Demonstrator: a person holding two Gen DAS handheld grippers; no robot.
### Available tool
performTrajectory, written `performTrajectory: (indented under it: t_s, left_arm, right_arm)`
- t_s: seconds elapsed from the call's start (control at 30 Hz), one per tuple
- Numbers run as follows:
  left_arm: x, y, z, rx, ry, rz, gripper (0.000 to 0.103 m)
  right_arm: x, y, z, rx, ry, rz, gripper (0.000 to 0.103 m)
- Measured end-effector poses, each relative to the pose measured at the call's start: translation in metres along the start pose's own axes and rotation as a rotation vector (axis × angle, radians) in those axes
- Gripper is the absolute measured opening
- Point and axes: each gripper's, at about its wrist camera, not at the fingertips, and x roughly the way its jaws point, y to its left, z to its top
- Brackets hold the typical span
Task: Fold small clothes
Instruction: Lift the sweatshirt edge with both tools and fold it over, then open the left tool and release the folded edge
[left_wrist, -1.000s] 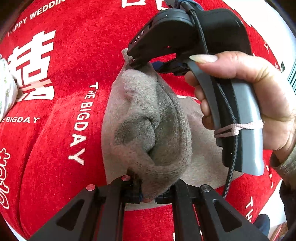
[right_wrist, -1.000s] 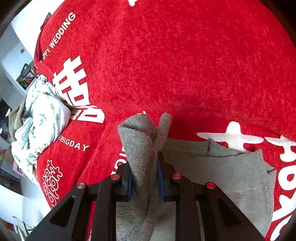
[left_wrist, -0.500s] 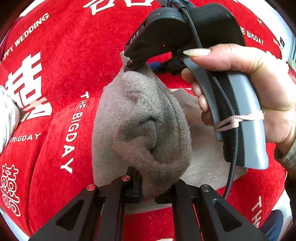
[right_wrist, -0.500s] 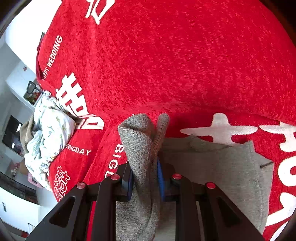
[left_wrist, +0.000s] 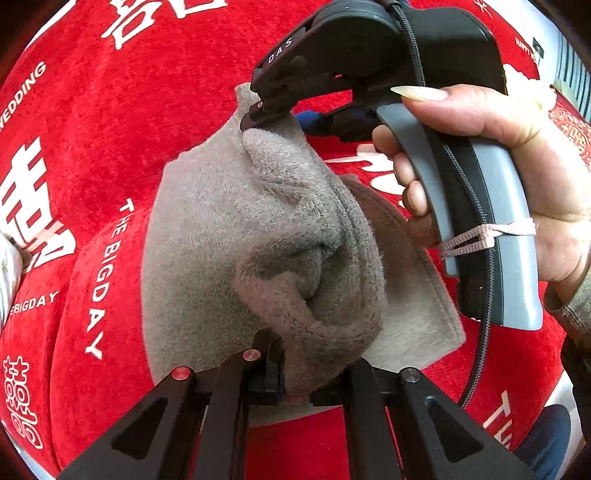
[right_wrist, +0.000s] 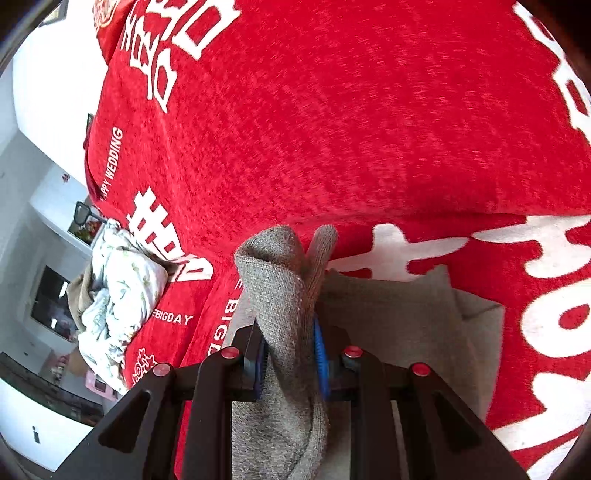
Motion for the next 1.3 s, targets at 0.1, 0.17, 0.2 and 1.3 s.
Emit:
performTrajectory:
  t_s: [0.1, 0.17, 0.2, 1.3]
  left_arm:
    - [0.004, -0.004, 0.004, 0.009, 0.005, -0.005, 0.008]
    - [0.006, -0.011, 0.006, 0.022, 0.005, -0.005, 0.008]
    - [0.006, -0.014, 0.007, 0.027, 0.006, -0.006, 0.008]
    - [-0.013, 0.006, 0.016, -0.062, -0.046, -0.202, 0.082]
  right_arm:
    - [-0.007, -0.010, 0.001, 0.014, -0.011, 0.007, 0.023]
    - [-0.013, -0.018, 0.001, 0.025, -0.023, 0.015, 0.023]
    - [-0.017, -0.022, 0.000, 0.030, -0.027, 0.017, 0.023]
    - [-0.081, -0.057, -0.021, 0.029, -0.152, -0.134, 0.074]
